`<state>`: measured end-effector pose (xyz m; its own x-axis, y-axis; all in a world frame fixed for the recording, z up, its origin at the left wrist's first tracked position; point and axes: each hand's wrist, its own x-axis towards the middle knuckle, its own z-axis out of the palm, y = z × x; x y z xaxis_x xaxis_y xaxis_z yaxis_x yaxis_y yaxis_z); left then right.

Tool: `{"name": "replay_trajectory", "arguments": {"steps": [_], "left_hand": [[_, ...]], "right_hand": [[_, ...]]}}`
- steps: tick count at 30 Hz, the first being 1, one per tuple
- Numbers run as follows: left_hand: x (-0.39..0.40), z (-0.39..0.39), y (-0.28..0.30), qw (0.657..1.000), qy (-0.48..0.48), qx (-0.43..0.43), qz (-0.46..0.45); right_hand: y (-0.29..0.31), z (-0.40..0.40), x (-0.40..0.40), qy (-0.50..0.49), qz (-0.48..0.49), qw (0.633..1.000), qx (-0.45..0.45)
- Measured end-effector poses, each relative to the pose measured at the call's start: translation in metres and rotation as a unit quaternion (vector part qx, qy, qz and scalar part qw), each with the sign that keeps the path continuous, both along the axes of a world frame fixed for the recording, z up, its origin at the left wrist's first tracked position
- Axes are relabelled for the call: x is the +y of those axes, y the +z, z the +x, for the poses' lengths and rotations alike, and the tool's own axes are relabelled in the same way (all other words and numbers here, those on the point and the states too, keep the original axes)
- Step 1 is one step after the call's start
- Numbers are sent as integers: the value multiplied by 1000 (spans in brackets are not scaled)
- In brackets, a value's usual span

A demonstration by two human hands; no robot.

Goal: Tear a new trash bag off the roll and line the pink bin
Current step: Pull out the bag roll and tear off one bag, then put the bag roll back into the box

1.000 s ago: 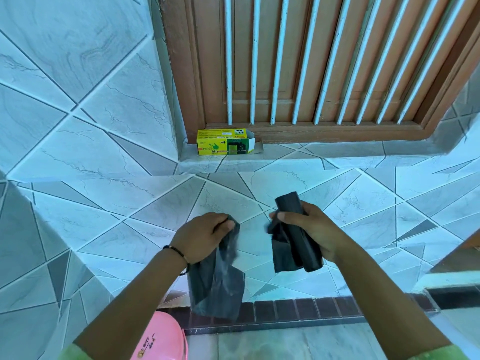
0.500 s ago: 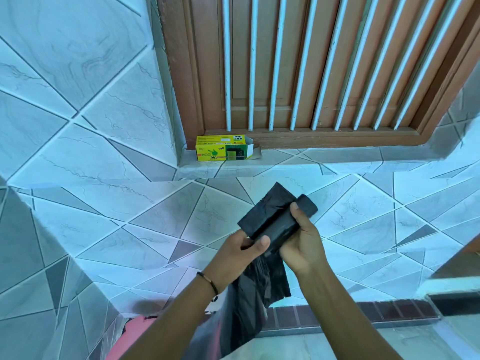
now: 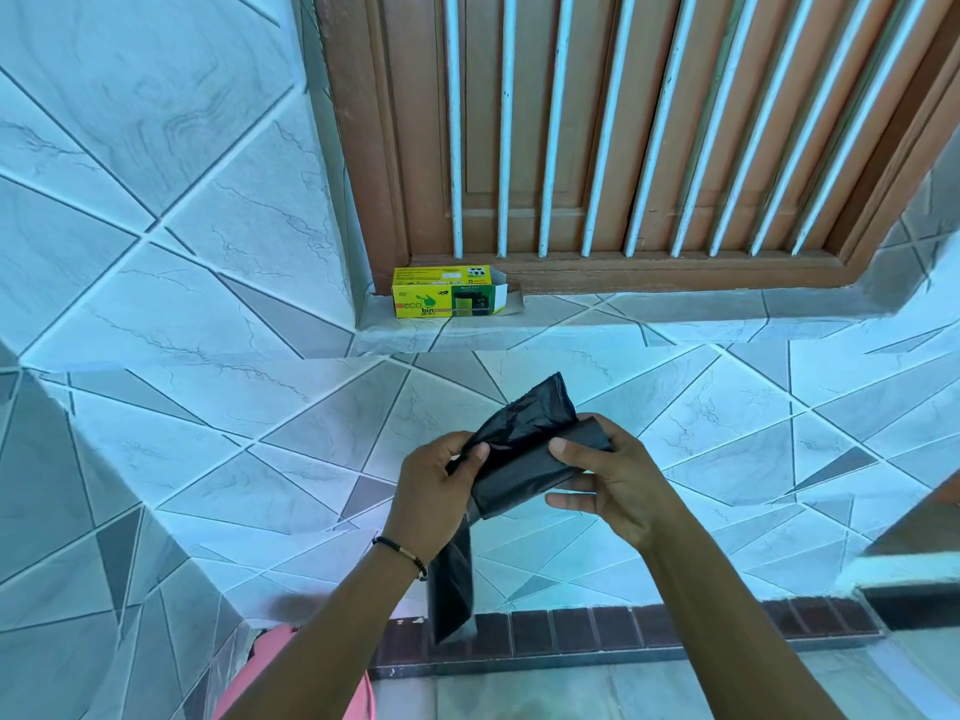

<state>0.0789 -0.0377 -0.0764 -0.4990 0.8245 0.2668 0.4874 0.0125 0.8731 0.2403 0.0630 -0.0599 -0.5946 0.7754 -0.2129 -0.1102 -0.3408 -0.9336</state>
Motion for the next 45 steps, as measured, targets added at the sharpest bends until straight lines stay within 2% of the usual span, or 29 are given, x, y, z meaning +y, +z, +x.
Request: {"name": "replay_trajectory", "arguments": {"steps": [3, 7, 10, 16, 19, 22, 24, 27, 30, 33, 37, 40, 45], "left_hand": [[-2, 0, 0, 999, -28, -25, 0], [-2, -11, 8, 974, -154, -165, 13], [-6, -9, 15, 959, -216, -181, -29], [-7, -14, 12, 962, -171, -211, -23], [-4, -18, 10, 965, -167, -203, -20], [1, -22, 11, 959, -129, -253, 0], [3, -25, 14, 955, -116, -273, 2], [5, -28, 15, 953, -122, -277, -18], [8, -30, 19, 947, -137, -288, -33], [16, -40, 20, 969, -121, -212, -42], [27, -58, 24, 992, -74, -4, -100], [40, -71, 42, 983, -9, 153, -101], [86, -99, 74, 945, 67, 318, -47]], "right_hand": [[3, 2, 1, 9, -26, 999, 16], [2, -7, -5, -34, -70, 995, 63], [1, -9, -6, -47, -79, 993, 76], [2, 0, -3, 10, -9, 999, 33], [4, 3, -1, 46, 31, 997, 56], [7, 6, 2, 107, 72, 989, 77], [8, 5, 5, 123, 119, 984, 41], [12, 0, 7, 105, 191, 976, -1], [16, -6, 8, 51, 199, 978, 20], [17, -12, 11, -1, 210, 978, 20], [18, -15, 20, -70, 216, 974, 23], [19, -14, 29, -117, 191, 974, 42], [20, -16, 41, -139, 164, 974, 72]]}}
